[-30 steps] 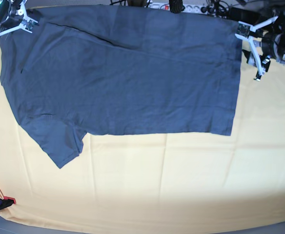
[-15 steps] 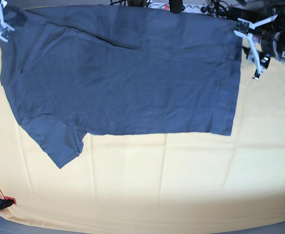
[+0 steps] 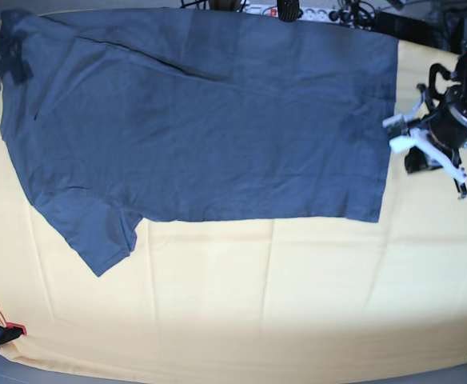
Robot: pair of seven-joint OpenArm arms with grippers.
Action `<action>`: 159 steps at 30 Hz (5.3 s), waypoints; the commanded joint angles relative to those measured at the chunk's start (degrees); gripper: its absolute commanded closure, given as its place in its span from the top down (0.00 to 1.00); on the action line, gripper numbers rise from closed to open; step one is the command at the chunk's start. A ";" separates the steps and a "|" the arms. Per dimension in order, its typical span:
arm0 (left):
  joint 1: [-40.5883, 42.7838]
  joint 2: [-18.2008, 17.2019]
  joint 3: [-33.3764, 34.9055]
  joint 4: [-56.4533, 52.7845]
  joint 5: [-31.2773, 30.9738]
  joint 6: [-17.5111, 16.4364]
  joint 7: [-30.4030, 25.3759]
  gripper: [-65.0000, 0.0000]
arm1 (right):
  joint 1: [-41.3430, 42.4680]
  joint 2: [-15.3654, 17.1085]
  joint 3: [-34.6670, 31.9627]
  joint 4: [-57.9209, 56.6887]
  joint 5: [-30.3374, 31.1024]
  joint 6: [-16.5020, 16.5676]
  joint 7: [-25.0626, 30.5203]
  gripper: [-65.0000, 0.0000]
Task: Fold the T-shirt properly
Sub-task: 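Open both grippers and raise them off the shirt, then move left gripper to the hem corner, right gripper to the sleeve, then pinch the shirt's opposite side edge with both grippers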
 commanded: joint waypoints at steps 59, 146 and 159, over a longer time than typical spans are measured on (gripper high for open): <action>-18.14 49.07 -36.28 -74.62 -68.17 -40.15 13.20 0.41 | 4.74 -3.93 0.63 0.37 -0.90 -2.93 1.53 0.00; -34.32 51.25 -36.15 -74.62 -51.21 -47.23 -0.44 0.00 | 103.21 -21.97 -24.63 -97.44 26.97 29.76 14.29 0.00; -34.29 47.43 -36.15 -74.62 -71.04 -51.22 19.41 0.00 | 100.59 -18.08 -31.63 -90.73 36.76 29.76 3.82 0.00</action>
